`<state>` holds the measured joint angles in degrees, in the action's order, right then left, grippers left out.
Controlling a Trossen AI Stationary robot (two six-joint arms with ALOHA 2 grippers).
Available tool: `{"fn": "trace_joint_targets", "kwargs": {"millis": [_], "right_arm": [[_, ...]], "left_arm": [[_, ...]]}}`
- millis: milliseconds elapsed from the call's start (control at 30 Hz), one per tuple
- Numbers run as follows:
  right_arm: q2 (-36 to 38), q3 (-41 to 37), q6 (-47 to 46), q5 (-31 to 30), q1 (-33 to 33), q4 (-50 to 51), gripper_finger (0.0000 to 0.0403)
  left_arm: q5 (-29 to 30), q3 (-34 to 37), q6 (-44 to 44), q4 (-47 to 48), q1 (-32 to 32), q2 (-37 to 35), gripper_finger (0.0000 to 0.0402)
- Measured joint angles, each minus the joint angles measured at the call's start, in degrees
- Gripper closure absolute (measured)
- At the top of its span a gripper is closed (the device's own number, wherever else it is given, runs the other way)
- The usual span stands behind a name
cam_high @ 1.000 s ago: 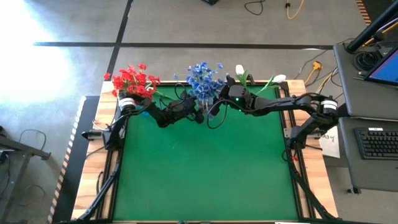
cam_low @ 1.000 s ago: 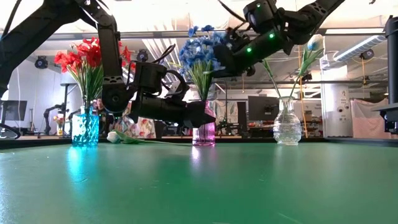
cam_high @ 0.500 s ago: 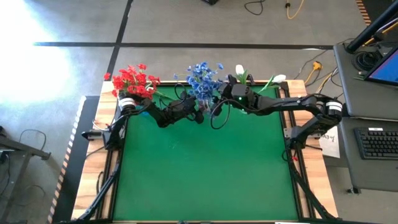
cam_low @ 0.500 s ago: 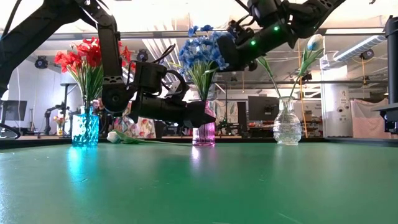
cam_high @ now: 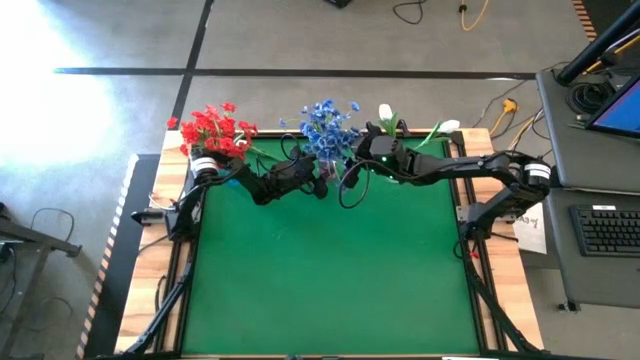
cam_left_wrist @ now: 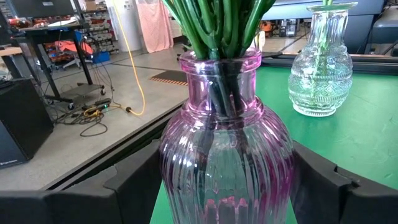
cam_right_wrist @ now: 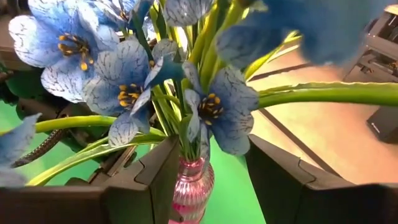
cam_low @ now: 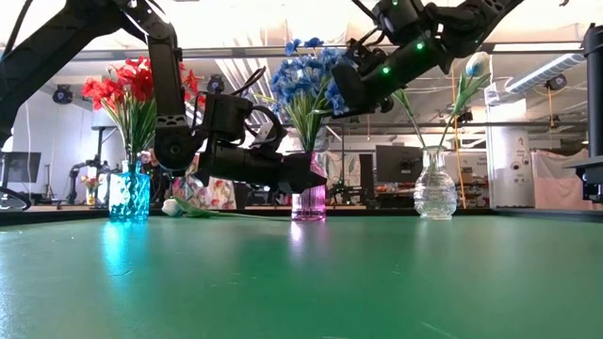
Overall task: Sort flowers into vase by color
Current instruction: Put the blue flowers into the purple vase
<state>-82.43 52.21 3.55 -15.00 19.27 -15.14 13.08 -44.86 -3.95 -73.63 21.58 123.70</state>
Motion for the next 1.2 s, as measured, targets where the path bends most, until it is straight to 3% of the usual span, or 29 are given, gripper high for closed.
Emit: {"fn": "trace_joint_targets", "kwargs": {"millis": [600,1200], "right_arm": [[5.4,0.0,-3.7,0.0,-1.3,6.6,0.0227],[9.1,0.0,-4.4,0.0,-2.1,10.5,0.0227]], "left_arm": [[0.0,0.1,3.7,0.2,-0.2,-0.5,0.0107],[-0.1,4.6,6.1,5.6,-2.1,-8.8,0.0103]]}}
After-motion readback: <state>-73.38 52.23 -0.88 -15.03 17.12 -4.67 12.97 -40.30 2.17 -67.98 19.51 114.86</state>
